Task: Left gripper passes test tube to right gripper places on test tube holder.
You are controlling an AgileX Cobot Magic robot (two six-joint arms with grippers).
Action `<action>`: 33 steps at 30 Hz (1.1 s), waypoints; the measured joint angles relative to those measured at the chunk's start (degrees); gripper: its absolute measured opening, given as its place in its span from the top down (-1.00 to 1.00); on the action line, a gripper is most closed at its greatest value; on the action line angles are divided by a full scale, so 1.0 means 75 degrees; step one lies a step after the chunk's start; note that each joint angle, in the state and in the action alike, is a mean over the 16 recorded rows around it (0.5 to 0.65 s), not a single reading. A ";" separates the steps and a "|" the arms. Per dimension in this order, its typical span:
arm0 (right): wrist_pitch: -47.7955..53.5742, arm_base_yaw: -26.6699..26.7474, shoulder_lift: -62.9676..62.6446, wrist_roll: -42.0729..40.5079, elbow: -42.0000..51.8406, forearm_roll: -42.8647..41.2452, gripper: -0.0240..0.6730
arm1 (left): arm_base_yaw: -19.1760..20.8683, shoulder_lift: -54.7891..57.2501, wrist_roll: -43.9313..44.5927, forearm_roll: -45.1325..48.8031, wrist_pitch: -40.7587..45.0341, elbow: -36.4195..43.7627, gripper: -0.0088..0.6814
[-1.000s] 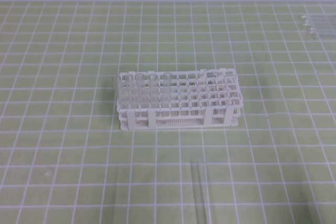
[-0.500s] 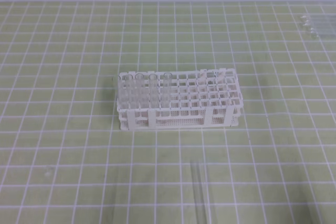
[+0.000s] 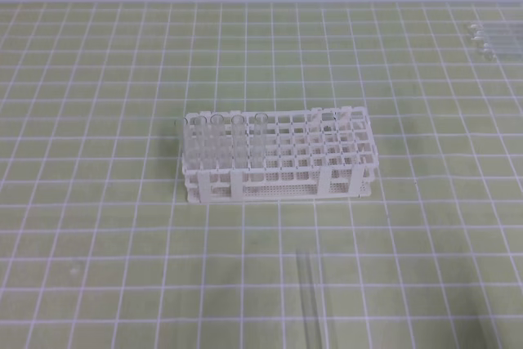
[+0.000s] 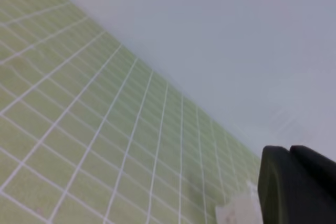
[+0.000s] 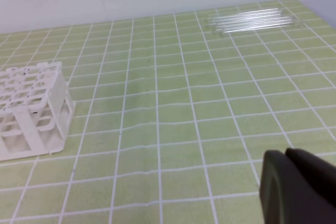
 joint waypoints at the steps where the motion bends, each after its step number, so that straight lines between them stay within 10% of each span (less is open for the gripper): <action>1: 0.0000 0.0000 0.0000 0.0000 0.0000 0.0000 0.98 | -0.0001 -0.0017 -0.0008 -0.0054 -0.0123 0.0006 0.98; 18: 0.0000 0.0000 0.0000 0.0000 0.0000 0.0000 0.98 | 0.0006 0.0089 -0.0775 -0.0105 -0.1164 -0.0240 0.98; 33: 0.0000 0.0000 0.0000 0.0000 0.0000 0.0000 0.98 | 0.0003 0.2765 0.2179 -0.0727 0.5410 -0.4413 0.98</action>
